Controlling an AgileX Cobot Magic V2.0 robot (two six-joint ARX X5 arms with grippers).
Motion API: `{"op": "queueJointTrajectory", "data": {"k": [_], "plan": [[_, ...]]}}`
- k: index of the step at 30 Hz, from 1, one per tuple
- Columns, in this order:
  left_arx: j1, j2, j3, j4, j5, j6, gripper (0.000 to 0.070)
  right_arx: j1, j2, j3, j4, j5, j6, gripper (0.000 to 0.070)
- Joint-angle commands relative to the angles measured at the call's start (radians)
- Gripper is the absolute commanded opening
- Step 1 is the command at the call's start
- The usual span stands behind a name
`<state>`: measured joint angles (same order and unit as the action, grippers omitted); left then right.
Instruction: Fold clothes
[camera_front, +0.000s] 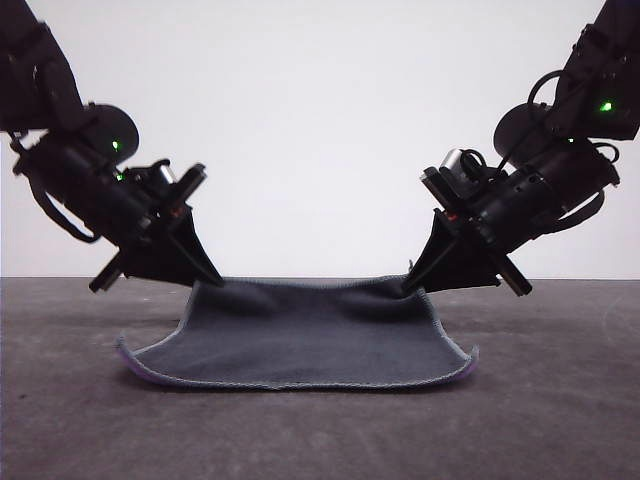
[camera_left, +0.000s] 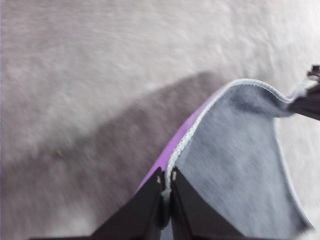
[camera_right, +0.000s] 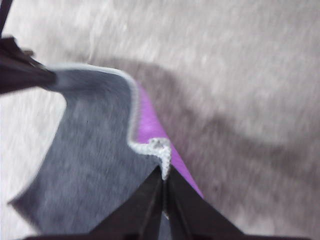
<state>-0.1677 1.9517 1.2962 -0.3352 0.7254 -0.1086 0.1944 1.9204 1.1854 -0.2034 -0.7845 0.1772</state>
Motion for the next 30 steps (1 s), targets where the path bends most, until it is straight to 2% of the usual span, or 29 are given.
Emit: {"op": "queueJointTrajectory", "data": {"k": [1, 8, 14, 30], "plan": [[-0.003, -0.007, 0.022, -0.025, 0.005, 0.052, 0.0004, -0.001, -0.013, 0.02, -0.023, -0.001, -0.056, 0.0007], [-0.008, -0.045, 0.022, -0.15, 0.005, 0.09, 0.0004, 0.0, -0.064, 0.02, -0.131, -0.003, -0.091, 0.0007], [-0.024, -0.058, 0.022, -0.286, 0.005, 0.17, 0.0004, 0.001, -0.077, 0.02, -0.298, -0.001, -0.187, 0.0007], [-0.068, -0.068, 0.022, -0.421, 0.008, 0.226, 0.0004, 0.023, -0.109, 0.02, -0.499, -0.017, -0.292, 0.0007]]}}
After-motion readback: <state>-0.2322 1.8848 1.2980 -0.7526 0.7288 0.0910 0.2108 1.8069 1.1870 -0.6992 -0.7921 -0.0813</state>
